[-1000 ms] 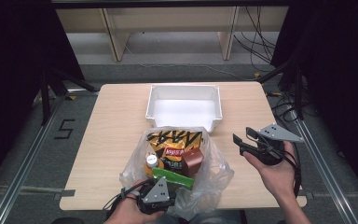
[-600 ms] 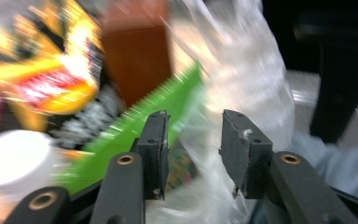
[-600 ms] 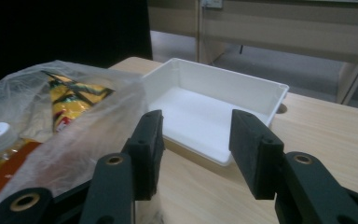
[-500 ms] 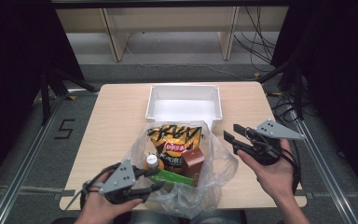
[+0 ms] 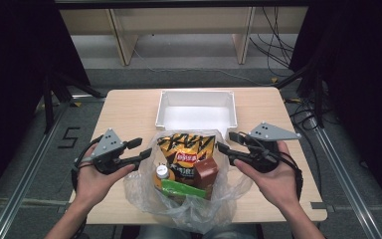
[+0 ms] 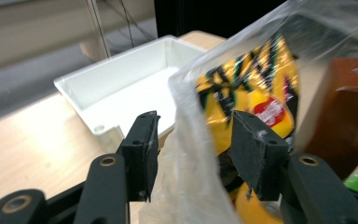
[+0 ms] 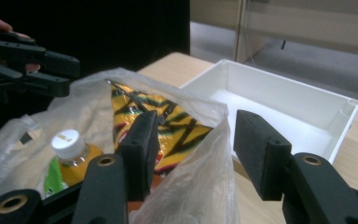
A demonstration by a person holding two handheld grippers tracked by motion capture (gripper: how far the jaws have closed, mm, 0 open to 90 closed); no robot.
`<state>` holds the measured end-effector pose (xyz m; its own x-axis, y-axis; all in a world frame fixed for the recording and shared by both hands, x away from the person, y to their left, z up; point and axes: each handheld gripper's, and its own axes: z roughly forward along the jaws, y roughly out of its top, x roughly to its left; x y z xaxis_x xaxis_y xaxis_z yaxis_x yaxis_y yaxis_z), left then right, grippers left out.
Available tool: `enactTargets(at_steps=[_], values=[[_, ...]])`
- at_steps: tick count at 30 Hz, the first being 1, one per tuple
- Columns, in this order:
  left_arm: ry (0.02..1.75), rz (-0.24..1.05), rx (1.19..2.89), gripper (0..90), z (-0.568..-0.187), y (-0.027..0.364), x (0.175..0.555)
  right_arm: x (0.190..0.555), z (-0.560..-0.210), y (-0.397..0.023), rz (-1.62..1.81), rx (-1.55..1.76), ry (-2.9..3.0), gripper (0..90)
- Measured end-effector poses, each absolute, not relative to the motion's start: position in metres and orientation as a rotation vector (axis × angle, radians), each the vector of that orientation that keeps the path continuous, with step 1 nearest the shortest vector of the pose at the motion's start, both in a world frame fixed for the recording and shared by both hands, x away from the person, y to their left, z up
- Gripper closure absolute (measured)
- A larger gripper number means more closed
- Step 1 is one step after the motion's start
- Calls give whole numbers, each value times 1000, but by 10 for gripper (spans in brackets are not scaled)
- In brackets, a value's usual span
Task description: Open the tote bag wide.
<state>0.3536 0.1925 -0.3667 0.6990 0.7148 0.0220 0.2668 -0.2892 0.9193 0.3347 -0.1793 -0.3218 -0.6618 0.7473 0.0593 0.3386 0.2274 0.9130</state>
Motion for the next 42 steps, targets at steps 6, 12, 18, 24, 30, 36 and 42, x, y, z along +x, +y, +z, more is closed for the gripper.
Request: enactTargets(at_steps=[6, 12, 18, 24, 30, 36, 42], values=[[775, 471, 1884, 719, -377, 196, 370, 345, -329, -182, 1328, 1042, 2220, 834], [782, 498, 1910, 814, -383, 195, 378, 351, -335, -186, 1287, 1034, 2197, 890], [792, 529, 1892, 858, -386, 196, 387, 357, -340, -190, 1207, 1053, 2185, 900], [799, 575, 1890, 857, -391, 194, 393, 359, -345, -188, 1155, 1087, 2184, 900], [812, 567, 1923, 857, -403, 189, 399, 364, -354, -187, 1119, 1112, 2194, 900], [835, 563, 1944, 856, -415, 186, 403, 371, -368, -190, 1074, 1092, 2229, 900], [827, 540, 1990, 856, -428, 182, 403, 372, -384, -189, 1030, 1098, 2272, 900]])
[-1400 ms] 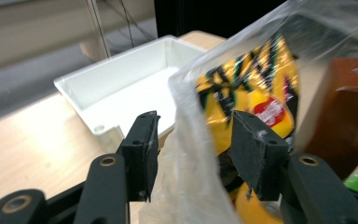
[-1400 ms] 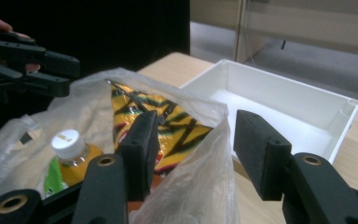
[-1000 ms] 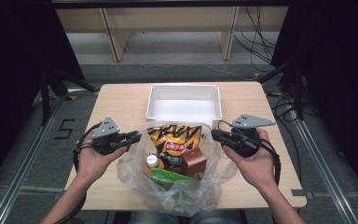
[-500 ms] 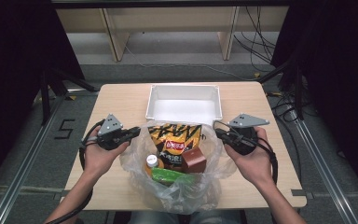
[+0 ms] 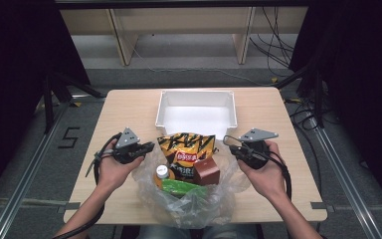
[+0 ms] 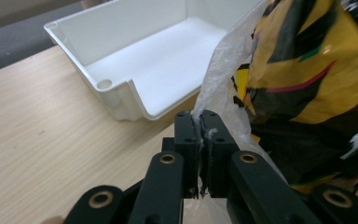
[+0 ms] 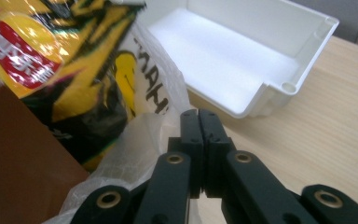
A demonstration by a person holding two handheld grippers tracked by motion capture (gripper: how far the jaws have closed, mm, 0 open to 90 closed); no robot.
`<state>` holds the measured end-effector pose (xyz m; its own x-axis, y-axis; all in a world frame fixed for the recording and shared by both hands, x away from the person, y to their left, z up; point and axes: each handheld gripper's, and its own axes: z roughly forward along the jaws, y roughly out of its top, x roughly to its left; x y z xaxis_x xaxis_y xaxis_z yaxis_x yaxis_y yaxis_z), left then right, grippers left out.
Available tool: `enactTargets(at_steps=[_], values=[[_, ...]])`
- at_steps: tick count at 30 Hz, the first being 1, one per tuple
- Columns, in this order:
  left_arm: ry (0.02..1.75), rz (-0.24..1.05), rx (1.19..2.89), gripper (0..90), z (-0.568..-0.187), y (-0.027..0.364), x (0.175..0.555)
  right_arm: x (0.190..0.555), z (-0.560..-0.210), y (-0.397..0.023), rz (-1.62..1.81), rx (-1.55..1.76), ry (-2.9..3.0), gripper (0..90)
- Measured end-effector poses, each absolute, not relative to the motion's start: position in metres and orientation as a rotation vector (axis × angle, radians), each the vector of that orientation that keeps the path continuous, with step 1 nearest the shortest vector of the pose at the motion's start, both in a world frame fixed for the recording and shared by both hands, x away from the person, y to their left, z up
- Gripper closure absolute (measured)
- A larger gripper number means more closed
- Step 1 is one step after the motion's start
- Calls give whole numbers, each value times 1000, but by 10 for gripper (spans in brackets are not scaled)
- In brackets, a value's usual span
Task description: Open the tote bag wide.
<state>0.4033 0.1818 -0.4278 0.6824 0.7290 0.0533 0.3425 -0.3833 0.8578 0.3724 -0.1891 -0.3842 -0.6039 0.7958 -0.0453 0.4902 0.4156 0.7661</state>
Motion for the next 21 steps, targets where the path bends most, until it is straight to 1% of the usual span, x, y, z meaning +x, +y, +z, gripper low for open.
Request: enactTargets(at_steps=[7, 8, 10, 13, 14, 17, 19, 21], values=[[826, 538, 2064, 854, -442, 180, 408, 375, -401, -189, 984, 1133, 2308, 898], [816, 536, 2074, 853, -445, 180, 408, 374, -406, -187, 980, 1179, 2300, 898], [831, 515, 2093, 853, -452, 178, 408, 376, -409, -189, 950, 1148, 2309, 898], [811, 524, 2118, 853, -457, 178, 409, 376, -412, -188, 946, 1167, 2317, 898], [822, 505, 2134, 852, -462, 177, 408, 377, -416, -188, 946, 1170, 2318, 898], [843, 499, 2133, 851, -466, 174, 407, 377, -419, -186, 934, 1189, 2335, 898], [795, 506, 2196, 851, -467, 177, 409, 378, -422, -187, 928, 1166, 2331, 899], [821, 489, 2201, 850, -472, 177, 409, 379, -424, -187, 929, 1190, 2335, 899]])
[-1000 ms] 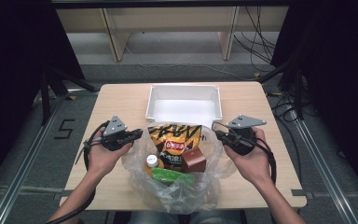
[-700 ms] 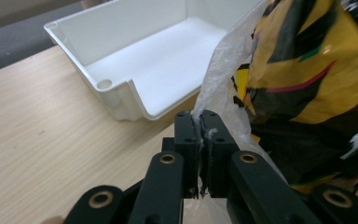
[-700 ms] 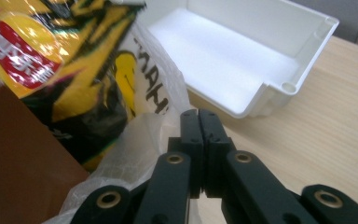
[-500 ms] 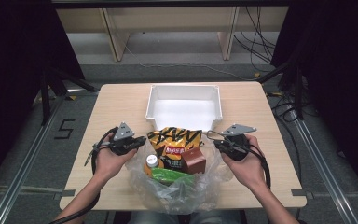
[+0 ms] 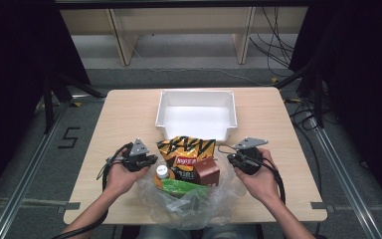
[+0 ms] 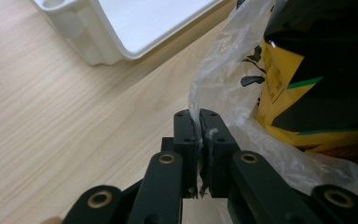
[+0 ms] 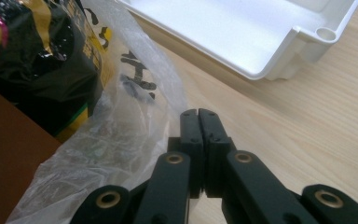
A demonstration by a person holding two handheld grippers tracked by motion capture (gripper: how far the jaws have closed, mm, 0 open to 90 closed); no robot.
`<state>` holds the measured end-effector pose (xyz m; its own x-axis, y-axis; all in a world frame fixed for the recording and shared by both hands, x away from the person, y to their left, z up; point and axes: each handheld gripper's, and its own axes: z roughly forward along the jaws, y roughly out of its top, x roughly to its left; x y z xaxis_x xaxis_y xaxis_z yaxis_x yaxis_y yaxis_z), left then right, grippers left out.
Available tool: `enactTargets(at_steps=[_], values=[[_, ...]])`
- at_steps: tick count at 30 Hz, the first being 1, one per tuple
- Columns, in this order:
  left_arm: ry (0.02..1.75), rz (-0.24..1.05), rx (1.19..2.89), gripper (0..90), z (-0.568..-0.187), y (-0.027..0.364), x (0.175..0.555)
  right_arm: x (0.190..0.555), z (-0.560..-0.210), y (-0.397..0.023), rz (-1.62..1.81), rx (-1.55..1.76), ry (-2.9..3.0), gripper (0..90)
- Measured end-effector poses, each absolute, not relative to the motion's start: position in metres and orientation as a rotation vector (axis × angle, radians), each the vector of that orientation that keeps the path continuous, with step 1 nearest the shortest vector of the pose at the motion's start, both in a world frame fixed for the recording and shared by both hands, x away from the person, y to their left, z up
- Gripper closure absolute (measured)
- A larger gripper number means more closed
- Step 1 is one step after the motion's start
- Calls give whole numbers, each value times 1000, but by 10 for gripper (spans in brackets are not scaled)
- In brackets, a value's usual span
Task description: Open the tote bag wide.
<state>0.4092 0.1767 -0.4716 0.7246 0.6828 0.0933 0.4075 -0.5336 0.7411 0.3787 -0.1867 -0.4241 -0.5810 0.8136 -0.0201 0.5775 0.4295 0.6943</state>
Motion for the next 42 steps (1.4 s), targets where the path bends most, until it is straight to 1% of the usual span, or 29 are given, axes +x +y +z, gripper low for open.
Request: enactTargets(at_steps=[5, 9, 10, 12, 13, 14, 15, 17, 18, 19, 21, 24, 26, 29, 30, 34, 35, 36, 39, 40, 41, 42], values=[[831, 474, 2232, 839, -475, 178, 409, 382, -432, -189, 931, 1194, 2335, 895], [823, 485, 2214, 818, -473, 180, 409, 380, -432, -189, 931, 1235, 2350, 885], [856, 472, 2186, 806, -472, 179, 407, 381, -433, -190, 926, 1198, 2348, 880], [878, 469, 2148, 771, -467, 182, 406, 380, -431, -189, 943, 1208, 2336, 863], [909, 470, 2100, 740, -465, 182, 405, 378, -428, -189, 950, 1208, 2335, 852], [903, 492, 2078, 674, -458, 188, 403, 376, -423, -189, 966, 1224, 2323, 819], [903, 492, 2078, 645, -458, 188, 403, 376, -423, -189, 966, 1224, 2323, 819], [943, 504, 1967, 573, -447, 196, 397, 375, -418, -191, 994, 1173, 2290, 770], [943, 504, 1967, 551, -447, 196, 397, 375, -418, -191, 994, 1173, 2290, 770], [937, 531, 1947, 551, -441, 201, 394, 370, -415, -188, 1021, 1250, 2274, 748], [937, 555, 1892, 513, -430, 211, 386, 369, -409, -193, 1040, 1173, 2251, 711], [928, 576, 1862, 480, -422, 218, 379, 366, -403, -194, 1043, 1178, 2235, 678], [876, 610, 1849, 456, -410, 228, 367, 365, -401, -196, 1071, 1140, 2200, 658], [862, 616, 1837, 435, -405, 233, 361, 361, -395, -196, 1067, 1174, 2211, 646], [869, 613, 1814, 426, -399, 237, 355, 361, -395, -198, 1085, 1119, 2194, 639], [888, 627, 1793, 418, -390, 244, 347, 358, -393, -197, 1103, 1117, 2193, 633], [849, 620, 1800, 423, -386, 246, 341, 356, -391, -196, 1107, 1147, 2200, 632], [849, 620, 1800, 422, -386, 246, 341, 355, -391, -197, 1111, 1129, 2198, 630], [720, 560, 1876, 421, -385, 239, 327, 350, -388, -196, 1137, 1174, 2199, 628], [678, 504, 1926, 383, -386, 234, 319, 348, -386, -199, 1130, 1123, 2206, 625], [655, 476, 1942, 365, -387, 231, 315, 347, -386, -198, 1139, 1134, 2207, 624], [655, 476, 1942, 357, -387, 231, 315, 347, -386, -198, 1139, 1134, 2207, 624]])
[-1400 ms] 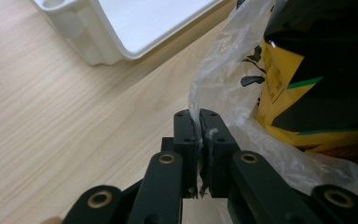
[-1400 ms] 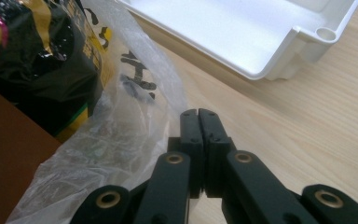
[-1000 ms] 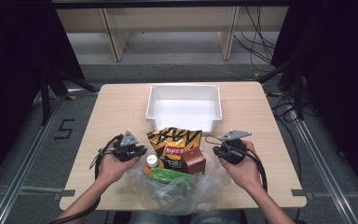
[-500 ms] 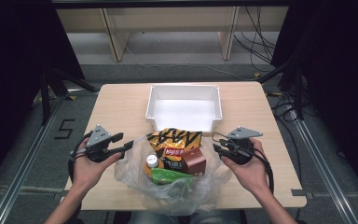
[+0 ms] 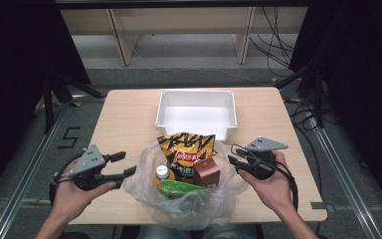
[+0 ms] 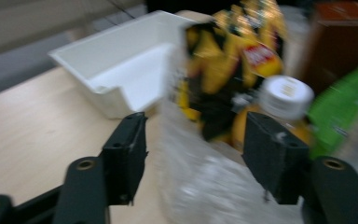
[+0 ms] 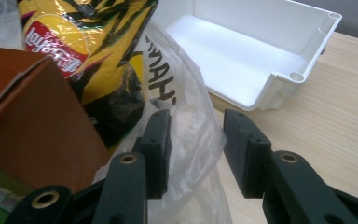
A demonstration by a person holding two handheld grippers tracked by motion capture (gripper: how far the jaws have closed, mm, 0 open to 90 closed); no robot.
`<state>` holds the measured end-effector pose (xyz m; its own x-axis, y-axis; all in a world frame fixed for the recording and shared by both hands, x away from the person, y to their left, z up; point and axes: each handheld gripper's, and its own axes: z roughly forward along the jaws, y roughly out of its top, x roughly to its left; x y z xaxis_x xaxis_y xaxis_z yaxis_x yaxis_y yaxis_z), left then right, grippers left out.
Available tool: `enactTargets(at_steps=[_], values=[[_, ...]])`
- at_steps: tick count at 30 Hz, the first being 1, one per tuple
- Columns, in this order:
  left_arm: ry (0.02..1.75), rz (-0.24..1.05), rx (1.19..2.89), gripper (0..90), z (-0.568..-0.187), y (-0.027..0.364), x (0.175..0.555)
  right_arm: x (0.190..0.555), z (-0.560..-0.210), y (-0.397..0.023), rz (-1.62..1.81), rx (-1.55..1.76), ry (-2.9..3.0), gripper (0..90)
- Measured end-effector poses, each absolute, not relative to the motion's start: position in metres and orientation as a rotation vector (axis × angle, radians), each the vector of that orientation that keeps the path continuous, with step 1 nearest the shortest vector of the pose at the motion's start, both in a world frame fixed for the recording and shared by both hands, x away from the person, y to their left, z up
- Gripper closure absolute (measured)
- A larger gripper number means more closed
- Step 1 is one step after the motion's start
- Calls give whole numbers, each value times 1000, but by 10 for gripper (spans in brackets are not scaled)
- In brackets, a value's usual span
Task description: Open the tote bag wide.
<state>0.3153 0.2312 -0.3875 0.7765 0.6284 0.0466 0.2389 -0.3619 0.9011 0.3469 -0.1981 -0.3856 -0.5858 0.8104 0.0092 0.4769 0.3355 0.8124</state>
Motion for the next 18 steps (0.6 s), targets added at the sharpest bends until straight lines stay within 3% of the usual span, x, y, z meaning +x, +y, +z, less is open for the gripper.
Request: enactTargets(at_steps=[7, 14, 18], values=[[705, 370, 2016, 317, -405, 221, 311, 336, -381, -201, 1150, 1158, 2235, 592], [813, 292, 2024, 366, -424, 218, 321, 321, -375, -201, 1295, 1221, 2205, 533], [787, 286, 2049, 395, -427, 215, 324, 319, -375, -199, 1277, 1197, 2235, 520]])
